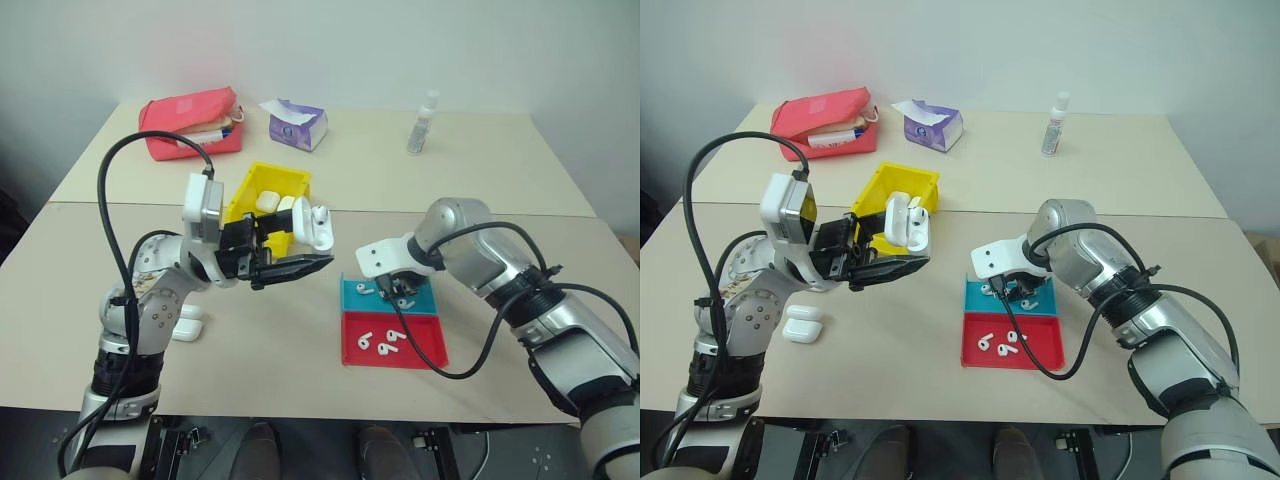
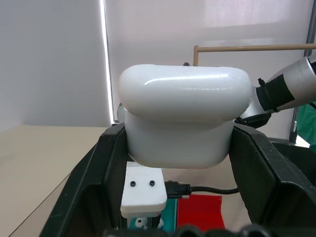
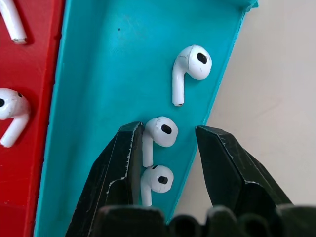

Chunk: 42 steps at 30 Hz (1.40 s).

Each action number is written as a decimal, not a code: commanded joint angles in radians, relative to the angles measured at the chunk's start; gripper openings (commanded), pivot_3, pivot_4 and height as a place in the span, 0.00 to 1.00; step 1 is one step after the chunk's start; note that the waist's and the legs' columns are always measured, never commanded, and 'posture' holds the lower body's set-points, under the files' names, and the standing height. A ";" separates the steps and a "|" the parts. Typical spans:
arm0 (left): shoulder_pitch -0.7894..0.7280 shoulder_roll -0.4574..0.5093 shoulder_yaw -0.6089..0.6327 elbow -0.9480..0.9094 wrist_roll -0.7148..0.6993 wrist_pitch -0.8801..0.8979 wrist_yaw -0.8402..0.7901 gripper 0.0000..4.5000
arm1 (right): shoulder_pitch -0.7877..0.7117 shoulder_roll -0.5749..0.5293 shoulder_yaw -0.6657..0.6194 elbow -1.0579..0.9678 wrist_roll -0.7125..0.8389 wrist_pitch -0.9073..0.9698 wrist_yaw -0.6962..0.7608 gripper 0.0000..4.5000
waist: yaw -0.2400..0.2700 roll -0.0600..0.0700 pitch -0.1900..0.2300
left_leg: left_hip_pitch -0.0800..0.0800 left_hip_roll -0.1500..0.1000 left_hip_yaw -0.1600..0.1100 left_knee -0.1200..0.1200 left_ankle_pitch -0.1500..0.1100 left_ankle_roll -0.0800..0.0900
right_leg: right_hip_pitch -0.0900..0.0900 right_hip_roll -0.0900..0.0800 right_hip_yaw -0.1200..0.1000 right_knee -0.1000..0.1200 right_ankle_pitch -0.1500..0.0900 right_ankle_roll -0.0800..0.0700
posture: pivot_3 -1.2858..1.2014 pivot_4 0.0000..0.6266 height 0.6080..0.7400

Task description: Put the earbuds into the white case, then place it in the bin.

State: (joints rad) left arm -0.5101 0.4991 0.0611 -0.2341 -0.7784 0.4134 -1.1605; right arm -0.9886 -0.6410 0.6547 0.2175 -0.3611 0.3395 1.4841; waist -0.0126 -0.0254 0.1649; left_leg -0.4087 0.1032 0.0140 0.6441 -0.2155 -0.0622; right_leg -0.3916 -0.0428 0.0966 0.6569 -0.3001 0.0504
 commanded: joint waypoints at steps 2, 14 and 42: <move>-0.007 0.005 0.015 -0.037 -0.004 -0.024 0.000 0.62 | 0.006 -0.001 -0.012 -0.024 -0.007 0.003 0.011 0.47 | 0.000 0.000 0.000 | 0.000 0.000 0.000 0.000 0.000 0.000 | 0.000 0.000 0.000 0.000 0.000 0.000 | 0.52 0.24 1.00; 0.003 0.014 0.020 -0.067 -0.014 -0.009 0.020 0.62 | 0.023 0.003 -0.004 -0.004 -0.031 -0.008 -0.001 0.47 | 0.000 0.000 0.000 | 0.002 0.000 0.000 0.000 0.000 0.000 | 0.002 0.000 0.000 0.001 0.000 0.000 | 0.52 0.24 1.00; 0.016 0.007 0.019 -0.068 -0.011 -0.022 0.024 0.62 | 0.029 -0.015 -0.012 0.015 -0.035 -0.056 0.005 0.47 | 0.001 0.000 0.000 | 0.002 0.000 0.000 0.001 0.000 0.000 | 0.002 0.000 0.000 0.001 0.000 0.000 | 0.52 0.24 1.00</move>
State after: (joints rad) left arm -0.4924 0.5037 0.0613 -0.2644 -0.7792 0.4141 -1.1381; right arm -0.9729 -0.6418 0.6482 0.2204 -0.3793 0.2914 1.4828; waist -0.0119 -0.0254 0.1649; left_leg -0.4066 0.1032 0.0139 0.6448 -0.2153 -0.0624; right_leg -0.3896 -0.0428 0.0965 0.6577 -0.3001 0.0504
